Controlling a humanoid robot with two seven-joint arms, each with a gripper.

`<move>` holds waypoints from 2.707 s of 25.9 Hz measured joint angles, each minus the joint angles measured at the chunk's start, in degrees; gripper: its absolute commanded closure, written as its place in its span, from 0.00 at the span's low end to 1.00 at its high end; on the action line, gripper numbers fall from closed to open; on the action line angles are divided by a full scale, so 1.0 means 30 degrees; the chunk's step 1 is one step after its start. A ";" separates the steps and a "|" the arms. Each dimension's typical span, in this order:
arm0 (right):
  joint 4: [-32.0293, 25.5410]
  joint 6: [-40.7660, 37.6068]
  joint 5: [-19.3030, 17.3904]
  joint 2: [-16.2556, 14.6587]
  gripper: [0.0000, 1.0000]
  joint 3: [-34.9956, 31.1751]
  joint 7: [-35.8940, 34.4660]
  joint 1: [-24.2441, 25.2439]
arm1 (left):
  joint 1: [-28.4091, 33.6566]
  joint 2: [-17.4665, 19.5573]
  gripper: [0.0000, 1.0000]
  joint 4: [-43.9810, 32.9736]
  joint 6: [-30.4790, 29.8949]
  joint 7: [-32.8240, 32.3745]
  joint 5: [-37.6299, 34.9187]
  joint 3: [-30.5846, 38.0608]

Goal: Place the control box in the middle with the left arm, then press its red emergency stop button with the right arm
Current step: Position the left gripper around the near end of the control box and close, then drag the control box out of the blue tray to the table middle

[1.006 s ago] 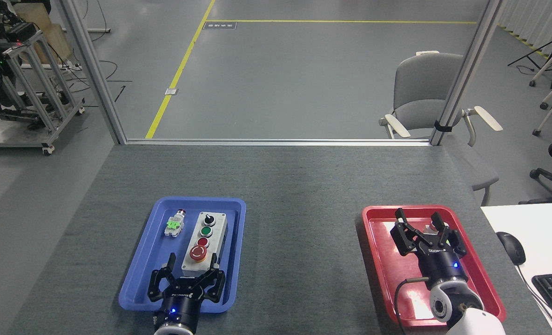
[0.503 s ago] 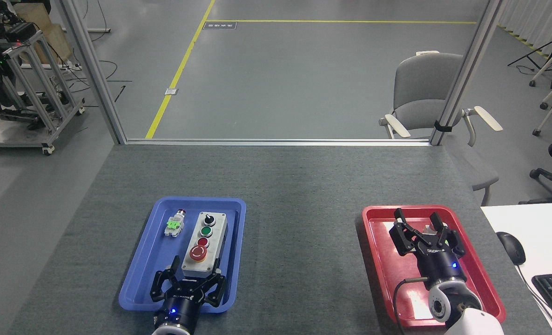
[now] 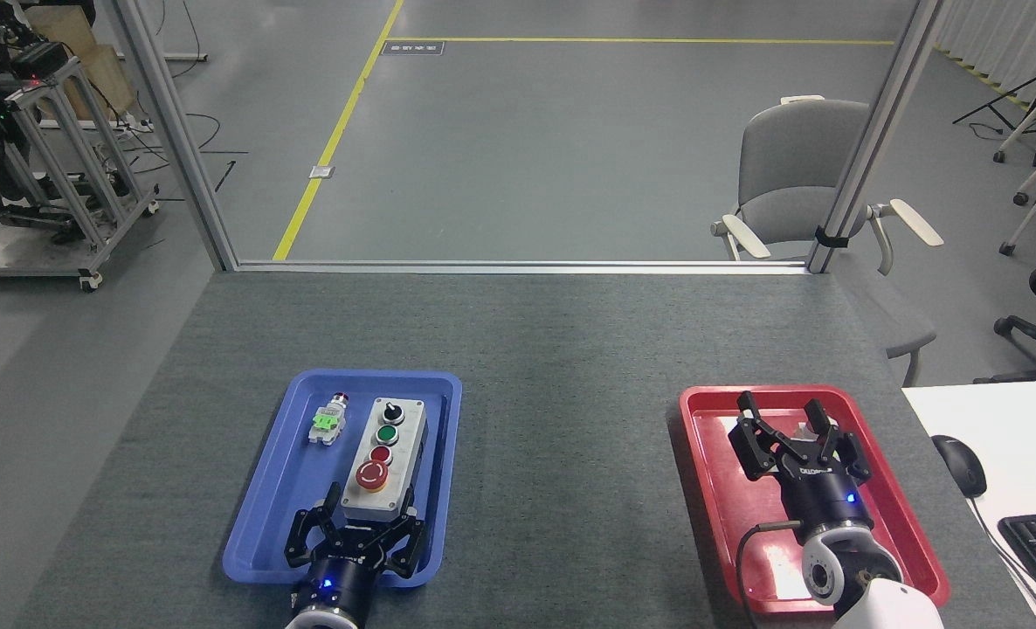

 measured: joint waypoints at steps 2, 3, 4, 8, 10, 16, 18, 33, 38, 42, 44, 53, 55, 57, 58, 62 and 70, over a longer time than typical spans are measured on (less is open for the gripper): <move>0.0003 -0.0009 0.0000 0.0000 0.00 -0.0005 0.0009 0.0018 | 0.0001 0.0000 0.01 0.0059 0.0000 0.0000 0.0000 0.0000; 0.0003 -0.0008 0.0000 0.0000 0.00 -0.0006 0.0009 0.0016 | -0.0001 -0.0002 0.01 0.0097 0.0000 0.0000 0.0001 0.0000; 0.0003 -0.0010 0.0000 0.0000 0.00 -0.0006 0.0014 0.0011 | 0.0000 -0.0002 0.01 0.0140 0.0000 0.0000 0.0003 0.0000; 0.0011 -0.0011 0.0000 0.0000 0.00 -0.0007 0.0037 0.0005 | -0.0001 -0.0004 0.01 0.0232 -0.0001 0.0056 0.0018 0.0000; 0.0010 -0.0012 0.0000 0.0000 0.00 -0.0004 0.0045 0.0002 | -0.0001 -0.0005 0.01 0.0266 0.0013 0.0063 0.0027 0.0000; 0.0013 -0.0011 0.0000 0.0017 0.00 -0.0027 0.0038 0.0000 | -0.0304 -0.0066 0.01 0.1145 0.0153 0.0137 0.0039 0.0001; 0.0014 -0.0011 0.0000 0.0023 0.00 -0.0047 0.0028 0.0000 | -0.0459 -0.0093 0.01 0.1414 0.0156 0.0137 0.0041 0.0000; 0.0013 0.0000 0.0000 0.0146 0.00 -0.0041 -0.0009 -0.0058 | -0.1748 -0.0226 0.01 0.3937 0.0184 0.0221 0.0152 0.0023; 0.0012 0.0000 0.0000 0.0146 0.00 -0.0038 -0.0010 -0.0058 | -0.2155 -0.0286 0.35 0.4793 0.0484 0.0185 0.0598 0.0103; 0.0012 0.0000 0.0000 0.0146 0.00 -0.0030 -0.0011 -0.0059 | -0.2373 -0.0497 0.93 0.4915 0.0647 0.0216 0.1399 0.0084; 0.0012 0.0000 0.0000 0.0146 0.00 -0.0021 -0.0019 -0.0058 | -0.2390 -0.0496 0.95 0.4877 0.0489 0.0288 0.1518 0.0041; 0.0014 0.0000 0.0000 0.0146 0.00 -0.0008 -0.0054 -0.0059 | -0.2136 -0.0463 1.00 0.4314 0.0206 0.1164 0.1753 0.0001; 0.0015 0.0000 0.0000 0.0146 0.00 0.0001 -0.0022 -0.0058 | -0.2010 -0.0426 1.00 0.4058 -0.0084 0.1254 0.1760 0.0001; 0.0014 0.0000 0.0000 0.0146 0.00 0.0005 -0.0015 -0.0058 | -0.1921 -0.0409 1.00 0.3775 -0.0338 0.1258 0.1761 -0.0001; 0.0014 -0.0001 0.0000 0.0146 0.00 0.0002 -0.0010 -0.0059 | -0.1888 -0.0411 1.00 0.3623 -0.0348 0.1258 0.1763 0.0000; 0.0013 0.0000 0.0000 0.0147 0.00 -0.0008 -0.0007 -0.0059 | -0.1685 -0.0559 1.00 0.2739 -0.0131 0.1266 0.1700 -0.0013; 0.0012 0.0000 0.0000 0.0146 0.00 -0.0023 -0.0001 -0.0059 | -0.1265 -0.1479 1.00 0.0726 0.1142 -0.0168 0.1454 -0.0375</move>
